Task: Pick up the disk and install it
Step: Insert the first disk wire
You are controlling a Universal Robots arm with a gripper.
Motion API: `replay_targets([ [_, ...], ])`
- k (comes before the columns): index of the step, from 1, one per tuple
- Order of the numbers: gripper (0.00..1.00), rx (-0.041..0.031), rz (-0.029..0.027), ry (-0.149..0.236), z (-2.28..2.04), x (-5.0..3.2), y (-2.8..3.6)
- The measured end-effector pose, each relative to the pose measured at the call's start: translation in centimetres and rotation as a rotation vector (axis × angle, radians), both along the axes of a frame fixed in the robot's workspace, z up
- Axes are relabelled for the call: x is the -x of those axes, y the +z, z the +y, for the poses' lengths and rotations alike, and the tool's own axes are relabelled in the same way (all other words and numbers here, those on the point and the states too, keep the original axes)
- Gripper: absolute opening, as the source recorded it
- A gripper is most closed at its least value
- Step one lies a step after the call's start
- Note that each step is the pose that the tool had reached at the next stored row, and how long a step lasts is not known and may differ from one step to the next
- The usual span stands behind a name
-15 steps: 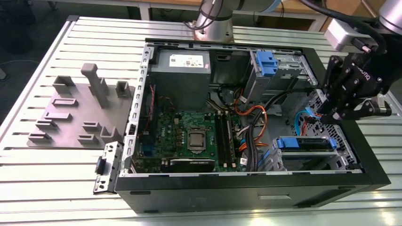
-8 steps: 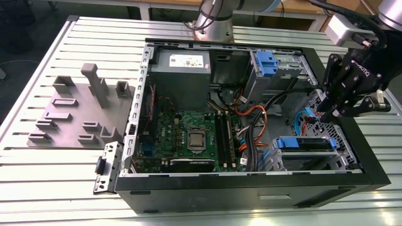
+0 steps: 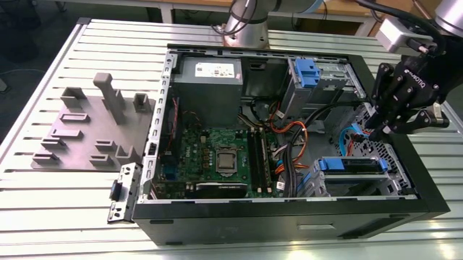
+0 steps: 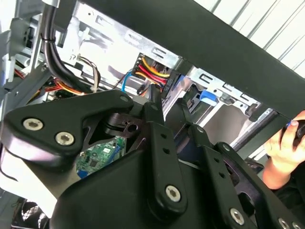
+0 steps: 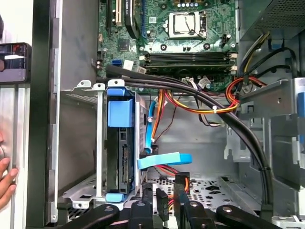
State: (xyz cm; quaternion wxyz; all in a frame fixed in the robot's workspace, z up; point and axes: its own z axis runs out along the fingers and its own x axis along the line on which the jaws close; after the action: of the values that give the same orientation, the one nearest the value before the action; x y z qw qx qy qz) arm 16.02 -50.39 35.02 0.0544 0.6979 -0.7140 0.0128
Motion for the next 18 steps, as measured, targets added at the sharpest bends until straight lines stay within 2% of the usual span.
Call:
replay_targets([
  [3, 0.31, 0.0047, 0.0073, 0.000, 0.09, -0.32, -0.24],
  [5, 0.31, 0.0096, 0.0101, 0.000, 0.12, -0.45, -0.34],
  [7, 0.31, 0.0246, 0.0109, 0.000, 0.12, -0.51, -0.41],
  [9, 0.31, 0.0336, 0.0137, 0.000, 0.15, -0.65, -0.51],
  [13, 0.31, 0.0367, 0.0207, 0.000, 0.23, -0.92, -0.71],
  [15, 0.31, 0.0371, 0.0225, 0.000, 0.28, -0.99, -0.80],
  [16, 0.31, 0.0420, 0.0226, 0.000, 0.30, -0.99, -0.85],
  [18, 0.31, 0.0713, 0.0226, 0.000, 0.35, -1.01, -0.86],
])
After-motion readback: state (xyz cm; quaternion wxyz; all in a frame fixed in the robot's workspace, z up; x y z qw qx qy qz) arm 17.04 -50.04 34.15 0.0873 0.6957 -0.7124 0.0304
